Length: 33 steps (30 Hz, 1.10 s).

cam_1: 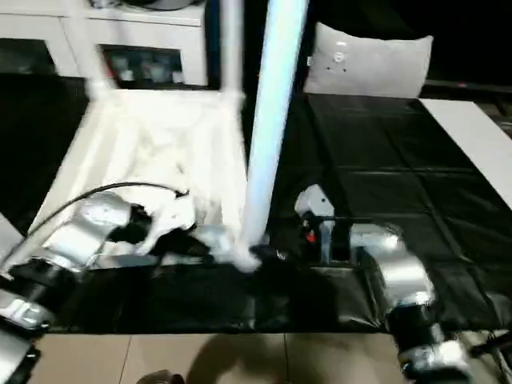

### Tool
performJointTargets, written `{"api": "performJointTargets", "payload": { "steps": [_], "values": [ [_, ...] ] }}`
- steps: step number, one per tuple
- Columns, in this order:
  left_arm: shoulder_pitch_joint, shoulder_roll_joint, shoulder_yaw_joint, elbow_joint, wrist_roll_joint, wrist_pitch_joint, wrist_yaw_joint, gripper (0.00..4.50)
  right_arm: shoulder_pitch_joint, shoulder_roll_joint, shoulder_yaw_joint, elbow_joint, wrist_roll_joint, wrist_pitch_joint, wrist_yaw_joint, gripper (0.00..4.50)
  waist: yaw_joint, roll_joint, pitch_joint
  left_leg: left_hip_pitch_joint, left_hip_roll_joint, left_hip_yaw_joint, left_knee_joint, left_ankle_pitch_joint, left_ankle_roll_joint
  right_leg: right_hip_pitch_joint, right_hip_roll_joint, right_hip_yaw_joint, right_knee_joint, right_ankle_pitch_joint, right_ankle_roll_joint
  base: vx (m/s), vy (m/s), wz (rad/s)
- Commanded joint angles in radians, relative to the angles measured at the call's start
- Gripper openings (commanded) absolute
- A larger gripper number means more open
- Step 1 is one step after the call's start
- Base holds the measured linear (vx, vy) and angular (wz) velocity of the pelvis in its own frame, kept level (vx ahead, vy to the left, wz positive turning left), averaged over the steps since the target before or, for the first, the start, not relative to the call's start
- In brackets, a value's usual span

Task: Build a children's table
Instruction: Rotate leg to tighten

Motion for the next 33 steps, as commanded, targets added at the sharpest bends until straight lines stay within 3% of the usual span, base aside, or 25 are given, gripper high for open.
{"api": "performJointTargets", "payload": {
  "steps": [1, 7, 13, 19, 24, 27, 29, 31, 32, 33],
  "values": [
    [-0.013, -0.012, -0.057, -0.013, 0.005, -0.044, -0.077, 0.00, -0.016, -0.013, 0.026, 0.013, 0.006, -0.007, 0.063, 3.57, -0.007, 0.000, -0.068, 0.030, 0.039, -0.009, -0.065, -0.250, 0.029, 0.042, -0.049, 0.021, -0.064, -0.178, -0.237, 0.000, 0.000, 0.00],
    [-0.033, -0.002, -0.084, 0.009, 0.018, -0.104, -0.129, 0.00, -0.054, -0.010, 0.079, 0.060, -0.002, -0.026, 0.174, 3.18, 0.001, -0.004, -0.067, 0.031, 0.041, -0.012, -0.069, -0.288, 0.006, 0.039, -0.055, 0.023, -0.069, -0.266, -0.215, 0.000, 0.000, 0.00],
    [-0.044, -0.008, -0.086, 0.026, 0.022, -0.119, -0.127, 0.00, -0.059, -0.004, 0.098, 0.061, 0.003, -0.018, 0.203, 2.69, 0.001, -0.007, -0.067, 0.029, 0.039, -0.012, -0.068, -0.278, 0.005, 0.040, -0.054, 0.023, -0.069, -0.270, -0.209, 0.000, 0.000, 0.00],
    [-0.052, -0.011, -0.080, 0.049, 0.019, -0.128, -0.122, 0.00, -0.051, 0.000, 0.102, 0.053, 0.024, 0.013, 0.228, 2.29, 0.002, 0.000, -0.069, 0.030, 0.039, -0.011, -0.066, -0.258, 0.009, 0.040, -0.052, 0.022, -0.065, -0.226, -0.223, 0.000, 0.000, 0.00],
    [-0.029, -0.026, -0.033, 0.025, -0.008, -0.021, -0.044, 0.00, 0.011, 0.028, 0.048, -0.043, 0.098, 0.140, 0.131, 2.11, 0.003, -0.001, -0.066, 0.032, 0.039, -0.011, -0.070, -0.279, 0.001, 0.040, -0.051, 0.023, -0.068, -0.252, -0.220, 0.000, 0.000, 0.00],
    [-0.013, -0.050, 0.000, -0.011, -0.028, 0.062, 0.019, 0.00, 0.043, 0.074, 0.020, -0.090, 0.087, 0.169, 0.000, 2.11, -0.003, -0.001, -0.062, 0.033, 0.037, -0.015, -0.074, -0.332, -0.018, 0.036, -0.054, 0.023, -0.079, -0.361, -0.189, 0.000, 0.000, 0.00],
    [-0.003, -0.074, 0.020, -0.041, -0.029, 0.129, 0.083, 0.00, 0.056, 0.121, 0.007, -0.102, 0.041, 0.172, -0.132, 2.11, -0.017, 0.003, -0.058, 0.034, 0.034, -0.022, -0.078, -0.378, -0.043, 0.027, -0.055, 0.022, -0.087, -0.446, -0.161, 0.000, 0.000, 0.00],
    [0.005, -0.122, 0.047, -0.082, -0.036, 0.227, 0.170, 0.00, 0.054, 0.194, -0.024, -0.101, 0.010, 0.210, -0.298, 2.10, -0.026, -0.002, -0.059, 0.032, 0.031, -0.026, -0.078, -0.391, -0.053, 0.030, -0.057, 0.020, -0.091, -0.495, -0.140, 0.000, 0.000, 0.00],
    [0.008, -0.137, 0.053, -0.096, -0.037, 0.260, 0.197, 0.00, 0.054, 0.218, -0.036, -0.107, 0.010, 0.227, -0.345, 2.10, -0.046, -0.002, -0.058, 0.022, 0.028, -0.033, -0.082, -0.385, -0.063, 0.035, -0.056, 0.015, -0.091, -0.526, -0.120, 0.000, 0.000, 0.00],
    [0.007, -0.161, 0.058, -0.106, -0.031, 0.291, 0.234, 0.00, 0.048, 0.253, -0.057, -0.108, 0.007, 0.249, -0.418, 2.09, -0.051, 0.004, -0.059, 0.024, 0.029, -0.034, -0.083, -0.388, -0.065, 0.033, -0.056, 0.015, -0.092, -0.526, -0.119, 0.000, 0.000, 0.00]
  ]
}}
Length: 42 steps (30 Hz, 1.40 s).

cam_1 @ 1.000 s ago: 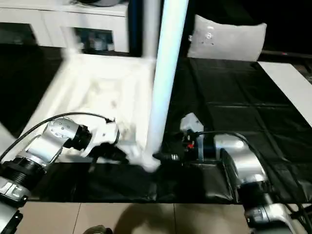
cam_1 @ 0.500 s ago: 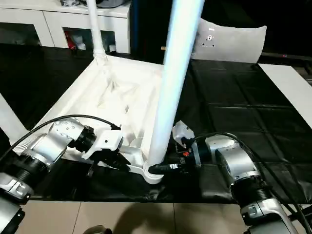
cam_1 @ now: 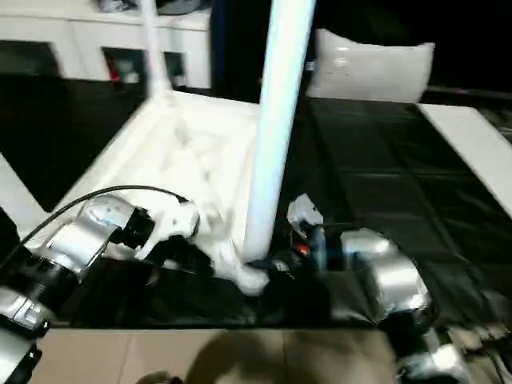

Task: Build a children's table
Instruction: Rotate leg to tighten

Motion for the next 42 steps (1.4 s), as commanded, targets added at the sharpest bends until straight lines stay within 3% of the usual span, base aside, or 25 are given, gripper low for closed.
{"api": "performJointTargets", "payload": {
  "steps": [1, 4, 8, 9, 10, 11, 12, 13, 15, 21, 28, 31, 32, 34, 39, 42],
  "values": [
    [-0.002, -0.083, 0.003, -0.069, -0.042, 0.052, 0.062, 0.00, -0.023, 0.073, 0.023, -0.010, 0.011, 0.061, -0.103, 2.09, -0.004, 0.003, -0.059, 0.016, 0.025, -0.032, -0.084, -0.397, -0.057, 0.032, -0.054, 0.014, -0.098, -0.529, -0.115, 0.000, 0.000, 0.00],
    [-0.010, -0.156, 0.026, -0.079, -0.030, 0.139, 0.176, 0.00, -0.039, 0.141, 0.002, 0.002, -0.037, 0.083, -0.277, 2.09, -0.023, 0.003, -0.058, 0.011, 0.023, -0.031, -0.083, -0.393, -0.049, 0.030, -0.050, 0.014, -0.101, -0.512, -0.117, 0.000, 0.000, 0.00],
    [-0.036, -0.276, 0.053, -0.052, -0.006, 0.193, 0.357, 0.00, -0.063, 0.246, -0.035, 0.049, -0.116, 0.062, -0.532, 2.09, -0.034, 0.004, -0.061, 0.019, 0.019, -0.026, -0.074, -0.383, -0.037, 0.021, -0.046, 0.017, -0.107, -0.494, -0.125, 0.000, 0.000, 0.00],
    [-0.037, -0.290, 0.055, -0.056, -0.004, 0.206, 0.376, 0.00, -0.064, 0.258, -0.037, 0.049, -0.120, 0.055, -0.549, 2.09, -0.034, 0.004, -0.062, 0.019, 0.020, -0.025, -0.074, -0.382, -0.031, 0.022, -0.044, 0.018, -0.107, -0.473, -0.126, 0.000, 0.000, 0.00],
    [-0.037, -0.296, 0.055, -0.060, -0.003, 0.214, 0.385, 0.00, -0.064, 0.263, -0.036, 0.048, -0.121, 0.052, -0.554, 2.41, -0.034, 0.004, -0.062, 0.018, 0.020, -0.025, -0.075, -0.378, -0.029, 0.023, -0.043, 0.018, -0.105, -0.454, -0.129, 0.000, 0.000, 0.00],
    [-0.037, -0.307, 0.053, -0.064, 0.001, 0.219, 0.398, 0.00, -0.062, 0.271, -0.034, 0.046, -0.126, 0.044, -0.567, 2.41, -0.034, 0.007, -0.065, 0.015, 0.022, -0.024, -0.077, -0.359, -0.021, 0.028, -0.040, 0.020, -0.098, -0.375, -0.142, 0.000, 0.000, 0.00],
    [-0.041, -0.317, 0.046, -0.064, 0.007, 0.213, 0.410, 0.00, -0.060, 0.285, -0.040, 0.040, -0.121, 0.034, -0.581, 2.71, -0.032, 0.011, -0.066, 0.016, 0.023, -0.023, -0.076, -0.350, -0.020, 0.028, -0.040, 0.021, -0.096, -0.345, -0.148, 0.000, 0.000, 0.00],
    [-0.041, -0.321, 0.045, -0.066, 0.009, 0.216, 0.415, 0.00, -0.056, 0.289, -0.042, 0.029, -0.121, 0.032, -0.585, 2.73, -0.032, 0.009, -0.068, 0.016, 0.022, -0.020, -0.075, -0.334, -0.012, 0.030, -0.038, 0.023, -0.093, -0.295, -0.161, 0.000, 0.000, 0.00],
    [-0.037, -0.304, 0.035, -0.072, 0.015, 0.203, 0.397, 0.00, -0.047, 0.282, -0.037, 0.008, -0.121, 0.017, -0.569, 2.85, -0.031, 0.011, -0.068, 0.010, 0.022, -0.020, -0.075, -0.306, -0.002, 0.038, -0.038, 0.023, -0.087, -0.250, -0.172, 0.000, 0.000, 0.00],
    [-0.013, -0.244, 0.012, -0.092, 0.022, 0.145, 0.334, 0.00, -0.011, 0.232, -0.031, -0.036, -0.098, -0.043, -0.476, 3.43, -0.018, 0.012, -0.069, 0.010, 0.024, -0.018, -0.074, -0.266, 0.011, 0.046, -0.040, 0.024, -0.084, -0.201, -0.182, 0.000, 0.000, 0.00],
    [0.005, -0.113, -0.018, -0.076, 0.004, 0.029, 0.135, 0.00, 0.021, 0.025, 0.010, -0.062, -0.079, -0.110, -0.168, 4.01, -0.009, 0.016, -0.062, 0.016, 0.028, -0.018, -0.077, -0.326, 0.004, 0.040, -0.041, 0.025, -0.088, -0.265, -0.183, 0.000, 0.000, 0.00],
    [0.006, -0.047, -0.045, -0.061, -0.004, -0.058, 0.023, 0.00, 0.010, -0.050, 0.006, -0.039, -0.048, -0.141, -0.022, 4.04, 0.001, 0.013, -0.064, 0.021, 0.029, -0.019, -0.076, -0.340, 0.007, 0.039, -0.044, 0.024, -0.090, -0.288, -0.182, 0.000, 0.000, 0.00],
    [0.005, -0.025, -0.053, -0.056, -0.012, -0.087, -0.025, 0.00, 0.005, -0.080, 0.015, -0.032, -0.038, -0.156, 0.040, 4.04, 0.012, 0.017, -0.063, 0.025, 0.033, -0.017, -0.076, -0.327, 0.006, 0.036, -0.044, 0.026, -0.086, -0.263, -0.189, 0.000, 0.000, 0.00],
    [0.005, -0.014, -0.057, -0.054, -0.017, -0.103, -0.053, 0.00, 0.003, -0.096, 0.022, -0.029, -0.032, -0.161, 0.076, 4.04, 0.015, 0.016, -0.064, 0.022, 0.033, -0.016, -0.077, -0.313, 0.008, 0.039, -0.043, 0.025, -0.080, -0.229, -0.202, 0.000, 0.000, 0.00],
    [-0.012, 0.069, -0.114, -0.011, -0.007, -0.240, -0.221, 0.00, -0.029, -0.178, 0.076, 0.021, 0.005, -0.198, 0.305, 4.04, 0.033, 0.012, -0.066, 0.026, 0.034, -0.014, -0.074, -0.295, 0.014, 0.041, -0.047, 0.024, -0.076, -0.214, -0.219, 0.000, 0.000, 0.00],
    [-0.024, 0.088, -0.131, 0.015, 0.001, -0.291, -0.267, 0.00, -0.050, -0.190, 0.099, 0.054, 0.012, -0.202, 0.382, 3.70, 0.037, 0.008, -0.066, 0.023, 0.035, -0.013, -0.074, -0.291, 0.013, 0.043, -0.047, 0.022, -0.072, -0.211, -0.227, 0.000, 0.000, 0.00]
  ]
}}
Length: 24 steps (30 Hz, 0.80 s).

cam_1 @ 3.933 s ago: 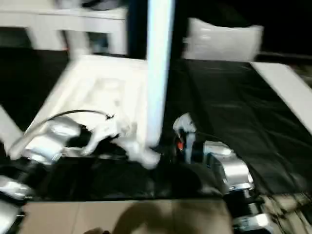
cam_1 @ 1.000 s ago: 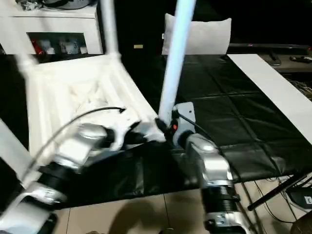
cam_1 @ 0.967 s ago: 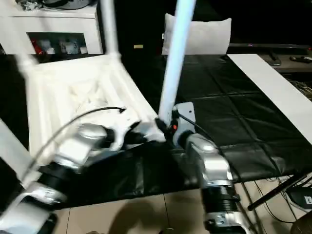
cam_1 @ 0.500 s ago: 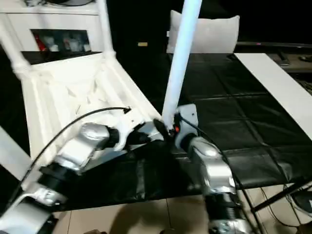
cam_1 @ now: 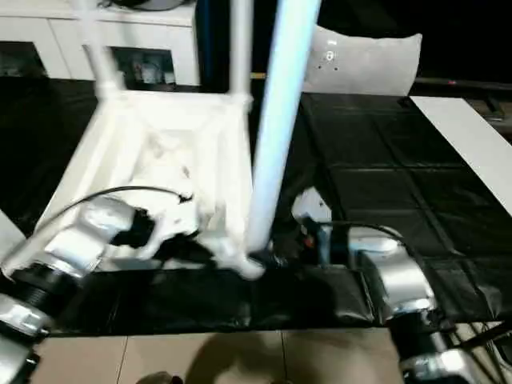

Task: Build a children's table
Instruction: Rotate leg to tighten

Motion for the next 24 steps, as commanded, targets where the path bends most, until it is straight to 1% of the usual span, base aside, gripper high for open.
{"api": "performJointTargets", "payload": {
  "steps": [1, 2, 4, 7, 8, 12, 13, 15, 16, 17, 18, 19, 21, 22, 23, 24],
  "values": [
    [-0.026, -0.008, -0.063, 0.003, 0.017, -0.057, -0.078, 0.00, -0.023, -0.010, 0.017, 0.011, 0.014, -0.013, 0.055, 3.70, -0.003, 0.007, -0.065, 0.027, 0.036, -0.009, -0.072, -0.294, 0.013, 0.043, -0.047, 0.024, -0.071, -0.238, -0.223, 0.000, 0.000, 0.00],
    [-0.030, -0.003, -0.069, 0.009, 0.020, -0.072, -0.093, 0.00, -0.029, -0.013, 0.025, 0.019, 0.016, -0.010, 0.078, 3.60, -0.002, 0.005, -0.065, 0.026, 0.037, -0.009, -0.072, -0.300, 0.009, 0.043, -0.050, 0.024, -0.071, -0.257, -0.219, 0.000, 0.000, 0.00],
    [-0.036, 0.000, -0.075, 0.017, 0.025, -0.086, -0.111, 0.00, -0.038, -0.014, 0.038, 0.031, 0.013, -0.014, 0.106, 3.34, 0.001, 0.006, -0.067, 0.027, 0.039, -0.010, -0.072, -0.299, 0.005, 0.042, -0.052, 0.024, -0.071, -0.267, -0.219, 0.000, 0.000, 0.00],
    [-0.044, 0.003, -0.084, 0.029, 0.030, -0.109, -0.129, 0.00, -0.048, -0.015, 0.052, 0.047, 0.009, -0.028, 0.128, 3.23, 0.005, 0.005, -0.068, 0.027, 0.038, -0.010, -0.071, -0.289, 0.002, 0.042, -0.051, 0.024, -0.069, -0.251, -0.224, 0.000, 0.000, 0.00],
    [-0.049, 0.007, -0.090, 0.039, 0.033, -0.127, -0.141, 0.00, -0.054, -0.015, 0.061, 0.057, 0.011, -0.030, 0.146, 3.02, 0.007, 0.002, -0.068, 0.027, 0.039, -0.009, -0.071, -0.283, 0.005, 0.043, -0.051, 0.024, -0.067, -0.246, -0.225, 0.000, 0.000, 0.00],
    [-0.059, 0.008, -0.095, 0.063, 0.033, -0.159, -0.156, 0.00, -0.065, -0.009, 0.073, 0.073, 0.016, -0.032, 0.176, 2.69, 0.010, 0.001, -0.069, 0.027, 0.038, -0.009, -0.069, -0.281, 0.006, 0.043, -0.052, 0.023, -0.068, -0.258, -0.223, 0.000, 0.000, 0.00],
    [-0.059, 0.008, -0.095, 0.063, 0.033, -0.159, -0.156, 0.00, -0.065, -0.009, 0.073, 0.073, 0.016, -0.032, 0.176, 2.69, 0.012, 0.002, -0.069, 0.027, 0.039, -0.008, -0.069, -0.280, 0.004, 0.042, -0.052, 0.024, -0.067, -0.257, -0.223, 0.000, 0.000, 0.00],
    [-0.063, 0.006, -0.095, 0.073, 0.034, -0.170, -0.161, 0.00, -0.067, -0.005, 0.077, 0.075, 0.018, -0.034, 0.185, 2.46, 0.012, 0.001, -0.070, 0.027, 0.038, -0.008, -0.069, -0.272, 0.004, 0.043, -0.051, 0.023, -0.066, -0.247, -0.225, 0.000, 0.000, 0.00],
    [-0.065, 0.005, -0.095, 0.078, 0.035, -0.174, -0.161, 0.00, -0.068, -0.004, 0.079, 0.077, 0.019, -0.034, 0.189, 2.46, 0.012, 0.001, -0.070, 0.026, 0.038, -0.008, -0.069, -0.272, 0.004, 0.043, -0.051, 0.023, -0.066, -0.244, -0.225, 0.000, 0.000, 0.00],
    [-0.067, 0.005, -0.094, 0.084, 0.037, -0.177, -0.157, 0.00, -0.067, -0.002, 0.084, 0.075, 0.026, -0.024, 0.199, 2.36, 0.012, 0.000, -0.069, 0.026, 0.038, -0.008, -0.069, -0.272, 0.006, 0.043, -0.051, 0.022, -0.065, -0.245, -0.226, 0.000, 0.000, 0.00],
    [-0.067, 0.005, -0.094, 0.084, 0.037, -0.177, -0.157, 0.00, -0.067, -0.002, 0.084, 0.075, 0.026, -0.024, 0.199, 2.14, 0.012, 0.000, -0.069, 0.026, 0.037, -0.008, -0.069, -0.274, 0.006, 0.043, -0.051, 0.022, -0.066, -0.251, -0.224, 0.000, 0.000, 0.00],
    [-0.068, 0.005, -0.094, 0.087, 0.038, -0.178, -0.155, 0.00, -0.066, -0.001, 0.085, 0.074, 0.029, -0.020, 0.201, 2.14, 0.013, 0.000, -0.070, 0.026, 0.038, -0.008, -0.069, -0.272, 0.005, 0.044, -0.052, 0.023, -0.066, -0.254, -0.224, 0.000, 0.000, 0.00],
    [-0.066, 0.001, -0.082, 0.088, 0.028, -0.154, -0.142, 0.00, -0.058, 0.012, 0.070, 0.053, 0.059, 0.021, 0.197, 2.07, 0.013, 0.002, -0.070, 0.027, 0.039, -0.009, -0.069, -0.270, 0.004, 0.043, -0.052, 0.022, -0.065, -0.251, -0.225, 0.000, 0.000, 0.00],
    [-0.066, 0.001, -0.080, 0.088, 0.027, -0.150, -0.140, 0.00, -0.057, 0.013, 0.067, 0.050, 0.062, 0.026, 0.195, 2.04, 0.013, 0.002, -0.070, 0.027, 0.038, -0.008, -0.069, -0.269, 0.004, 0.043, -0.050, 0.022, -0.065, -0.246, -0.227, 0.000, 0.000, 0.00],
    [-0.061, -0.006, -0.068, 0.079, 0.017, -0.118, -0.119, 0.00, -0.049, 0.023, 0.055, 0.031, 0.078, 0.049, 0.173, 2.04, 0.013, 0.002, -0.069, 0.027, 0.038, -0.007, -0.069, -0.270, 0.003, 0.043, -0.050, 0.022, -0.065, -0.245, -0.229, 0.000, 0.000, 0.00],
    [-0.051, -0.023, -0.044, 0.056, -0.001, -0.053, -0.078, 0.00, -0.032, 0.044, 0.038, -0.004, 0.094, 0.094, 0.113, 2.02, 0.014, 0.000, -0.069, 0.027, 0.038, -0.007, -0.069, -0.271, 0.003, 0.042, -0.050, 0.022, -0.066, -0.250, -0.227, 0.000, 0.000, 0.00]
  ]
}}
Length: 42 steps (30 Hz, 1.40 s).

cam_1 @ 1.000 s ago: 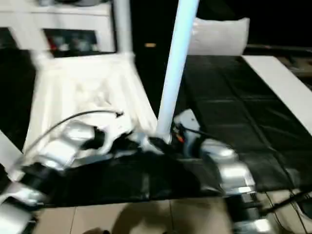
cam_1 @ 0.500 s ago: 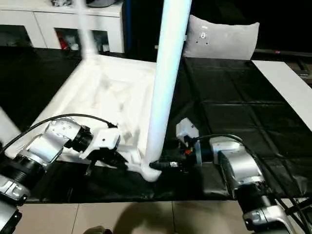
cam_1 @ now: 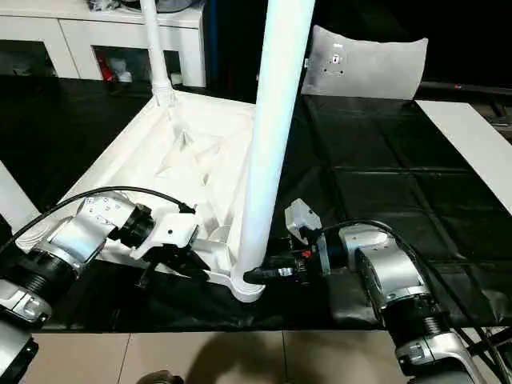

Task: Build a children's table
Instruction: Rotate leg to tighten

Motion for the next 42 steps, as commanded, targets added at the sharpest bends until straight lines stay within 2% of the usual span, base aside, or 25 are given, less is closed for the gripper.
{"api": "performJointTargets", "payload": {
  "steps": [1, 2, 5, 7, 8, 9, 10, 11, 13, 14, 15, 16, 18, 19, 20, 22, 24, 26, 30, 33, 35, 36, 37, 40, 42],
  "values": [
    [0.009, -0.027, 0.002, -0.036, -0.006, 0.071, 0.040, 0.00, 0.014, 0.030, -0.028, -0.065, 0.068, 0.075, -0.058, 2.01, -0.002, 0.004, -0.067, 0.027, 0.037, -0.010, -0.074, -0.271, -0.002, 0.042, -0.050, 0.023, -0.066, -0.254, -0.227, 0.000, 0.000, 0.00],
    [0.021, -0.048, 0.023, -0.068, -0.017, 0.139, 0.092, 0.00, 0.035, 0.060, -0.043, -0.099, 0.062, 0.103, -0.148, 2.01, -0.006, 0.003, -0.066, 0.026, 0.037, -0.010, -0.075, -0.279, -0.003, 0.042, -0.049, 0.024, -0.069, -0.268, -0.222, 0.000, 0.000, 0.00],
    [0.030, -0.070, 0.038, -0.093, -0.020, 0.197, 0.143, 0.00, 0.050, 0.098, -0.055, -0.115, 0.031, 0.102, -0.250, 2.01, -0.017, 0.001, -0.061, 0.029, 0.032, -0.018, -0.079, -0.348, -0.034, 0.035, -0.056, 0.024, -0.086, -0.432, -0.168, 0.000, 0.000, 0.00],
    [0.035, -0.084, 0.046, -0.109, -0.022, 0.229, 0.170, 0.00, 0.054, 0.120, -0.059, -0.116, 0.005, 0.101, -0.315, 2.01, -0.030, 0.000, -0.056, 0.028, 0.029, -0.022, -0.081, -0.378, -0.043, 0.030, -0.055, 0.022, -0.095, -0.512, -0.138, 0.000, 0.000, 0.00],
    [0.039, -0.103, 0.053, -0.130, -0.021, 0.270, 0.205, 0.00, 0.057, 0.150, -0.066, -0.114, -0.021, 0.108, -0.390, 2.01, -0.035, 0.000, -0.057, 0.026, 0.028, -0.024, -0.082, -0.380, -0.046, 0.032, -0.056, 0.021, -0.095, -0.529, -0.130, 0.000, 0.000, 0.00],
    [0.045, -0.158, 0.069, -0.168, -0.019, 0.363, 0.289, 0.00, 0.052, 0.229, -0.095, -0.105, -0.060, 0.140, -0.566, 2.00, -0.046, 0.000, -0.057, 0.020, 0.026, -0.028, -0.084, -0.382, -0.047, 0.036, -0.056, 0.018, -0.098, -0.551, -0.113, 0.000, 0.000, 0.00],
    [0.045, -0.158, 0.069, -0.168, -0.019, 0.363, 0.289, 0.00, 0.052, 0.229, -0.095, -0.105, -0.060, 0.140, -0.566, 2.00, -0.061, 0.001, -0.053, 0.021, 0.025, -0.028, -0.084, -0.395, -0.057, 0.027, -0.053, 0.018, -0.102, -0.571, -0.108, 0.000, 0.000, 0.00],
    [0.046, -0.186, 0.076, -0.186, -0.015, 0.414, 0.331, 0.00, 0.049, 0.265, -0.108, -0.108, -0.075, 0.161, -0.646, 1.99, -0.075, -0.004, -0.055, 0.019, 0.019, -0.033, -0.082, -0.403, -0.059, 0.033, -0.055, 0.011, -0.106, -0.619, -0.090, 0.000, 0.000, 0.00],
    [0.044, -0.238, 0.090, -0.199, -0.004, 0.492, 0.411, 0.00, 0.038, 0.321, -0.127, -0.104, -0.110, 0.193, -0.786, 1.98, -0.086, -0.001, -0.055, 0.015, 0.018, -0.035, -0.082, -0.393, -0.060, 0.033, -0.054, 0.010, -0.109, -0.634, -0.077, 0.000, 0.000, 0.00],
    [0.040, -0.264, 0.100, -0.193, 0.001, 0.515, 0.453, 0.00, 0.030, 0.348, -0.141, -0.095, -0.123, 0.210, -0.855, 1.98, -0.097, 0.000, -0.056, 0.019, 0.015, -0.037, -0.079, -0.412, -0.052, 0.029, -0.054, 0.007, -0.117, -0.651, -0.070, 0.000, 0.000, 0.00],
    [0.035, -0.280, 0.105, -0.185, 0.004, 0.524, 0.478, 0.00, 0.022, 0.367, -0.157, -0.084, -0.128, 0.215, -0.905, 1.98, -0.100, 0.002, -0.059, 0.021, 0.015, -0.039, -0.078, -0.411, -0.048, 0.029, -0.055, 0.006, -0.119, -0.637, -0.076, 0.000, 0.000, 0.00],
    [0.032, -0.288, 0.108, -0.181, 0.005, 0.529, 0.490, 0.00, 0.019, 0.377, -0.164, -0.078, -0.131, 0.218, -0.930, 1.98, -0.106, 0.006, -0.061, 0.014, 0.017, -0.041, -0.082, -0.394, -0.040, 0.037, -0.054, 0.004, -0.116, -0.577, -0.093, 0.000, 0.000, 0.00],
    [0.014, -0.348, 0.132, -0.152, 0.010, 0.541, 0.586, 0.00, 0.000, 0.429, -0.195, -0.045, -0.143, 0.207, -1.044, 1.98, -0.109, 0.008, -0.062, 0.014, 0.019, -0.041, -0.084, -0.390, -0.039, 0.036, -0.050, 0.001, -0.114, -0.493, -0.119, 0.000, 0.000, 0.00],
    [0.006, -0.369, 0.139, -0.143, 0.008, 0.541, 0.612, 0.00, -0.006, 0.442, -0.199, -0.034, -0.146, 0.189, -1.067, 1.98, -0.107, 0.006, -0.063, 0.019, 0.018, -0.038, -0.082, -0.394, -0.037, 0.033, -0.049, 0.002, -0.115, -0.478, -0.125, 0.000, 0.000, 0.00],
    [0.002, -0.383, 0.144, -0.142, 0.011, 0.541, 0.630, 0.00, -0.007, 0.453, -0.203, -0.031, -0.152, 0.175, -1.078, 2.53, -0.104, 0.005, -0.062, 0.023, 0.016, -0.033, -0.079, -0.397, -0.024, 0.030, -0.047, 0.004, -0.115, -0.456, -0.136, 0.000, 0.000, 0.00],
    [-0.001, -0.385, 0.141, -0.138, 0.023, 0.524, 0.635, 0.00, -0.003, 0.464, -0.210, -0.037, -0.157, 0.149, -1.085, 2.66, -0.100, 0.006, -0.065, 0.017, 0.017, -0.034, -0.081, -0.369, -0.017, 0.038, -0.048, 0.005, -0.112, -0.420, -0.137, 0.000, 0.000, 0.00],
    [0.004, -0.374, 0.138, -0.145, 0.028, 0.515, 0.626, 0.00, 0.005, 0.454, -0.203, -0.051, -0.167, 0.134, -1.076, 2.85, -0.096, 0.007, -0.067, 0.019, 0.020, -0.030, -0.080, -0.342, -0.009, 0.037, -0.046, 0.008, -0.107, -0.357, -0.151, 0.000, 0.000, 0.00],
    [0.013, -0.361, 0.132, -0.158, 0.031, 0.510, 0.611, 0.00, 0.013, 0.447, -0.200, -0.063, -0.172, 0.127, -1.072, 3.03, -0.092, 0.012, -0.067, 0.015, 0.021, -0.029, -0.082, -0.318, -0.006, 0.043, -0.045, 0.009, -0.100, -0.301, -0.170, 0.000, 0.000, 0.00],
    [0.022, -0.347, 0.130, -0.171, 0.033, 0.513, 0.601, 0.00, 0.022, 0.440, -0.205, -0.077, -0.167, 0.123, -1.067, 3.42, -0.082, 0.013, -0.067, 0.016, 0.023, -0.028, -0.082, -0.301, -0.009, 0.047, -0.048, 0.009, -0.096, -0.283, -0.175, 0.000, 0.000, 0.00],
    [0.054, -0.272, 0.120, -0.194, 0.023, 0.472, 0.527, 0.00, 0.066, 0.362, -0.202, -0.136, -0.136, 0.094, -0.962, 3.58, -0.073, 0.013, -0.069, 0.014, 0.024, -0.027, -0.081, -0.276, -0.003, 0.053, -0.048, 0.010, -0.090, -0.233, -0.182, 0.000, 0.000, 0.00],
    [0.054, -0.272, 0.120, -0.194, 0.023, 0.472, 0.527, 0.00, 0.066, 0.362, -0.202, -0.136, -0.136, 0.094, -0.962, 3.73, -0.072, 0.014, -0.069, 0.015, 0.024, -0.025, -0.081, -0.261, 0.002, 0.052, -0.047, 0.010, -0.088, -0.209, -0.193, 0.000, 0.000, 0.00],
    [0.060, -0.241, 0.115, -0.191, 0.016, 0.437, 0.480, 0.00, 0.078, 0.313, -0.192, -0.144, -0.125, 0.075, -0.884, 3.88, -0.066, 0.016, -0.069, 0.020, 0.025, -0.026, -0.080, -0.261, 0.000, 0.052, -0.046, 0.008, -0.089, -0.208, -0.198, 0.000, 0.000, 0.00],
    [0.065, -0.187, 0.103, -0.180, 0.007, 0.377, 0.389, 0.00, 0.085, 0.222, -0.180, -0.128, -0.119, 0.025, -0.746, 3.94, -0.063, 0.016, -0.069, 0.018, 0.026, -0.026, -0.081, -0.267, 0.003, 0.054, -0.047, 0.007, -0.088, -0.215, -0.198, 0.000, 0.000, 0.00],
    [0.068, -0.147, 0.093, -0.171, 0.002, 0.334, 0.319, 0.00, 0.082, 0.161, -0.176, -0.111, -0.110, -0.005, -0.645, 4.05, -0.053, 0.017, -0.065, 0.021, 0.028, -0.023, -0.079, -0.295, 0.011, 0.053, -0.048, 0.010, -0.090, -0.239, -0.201, 0.000, 0.000, 0.00],
    [0.067, -0.116, 0.082, -0.166, -0.004, 0.302, 0.257, 0.00, 0.072, 0.118, -0.172, -0.099, -0.101, -0.027, -0.562, 4.30, -0.051, 0.018, -0.065, 0.022, 0.030, -0.024, -0.081, -0.302, 0.005, 0.050, -0.051, 0.009, -0.090, -0.259, -0.201, 0.000, 0.000, 0.00]
  ]
}}
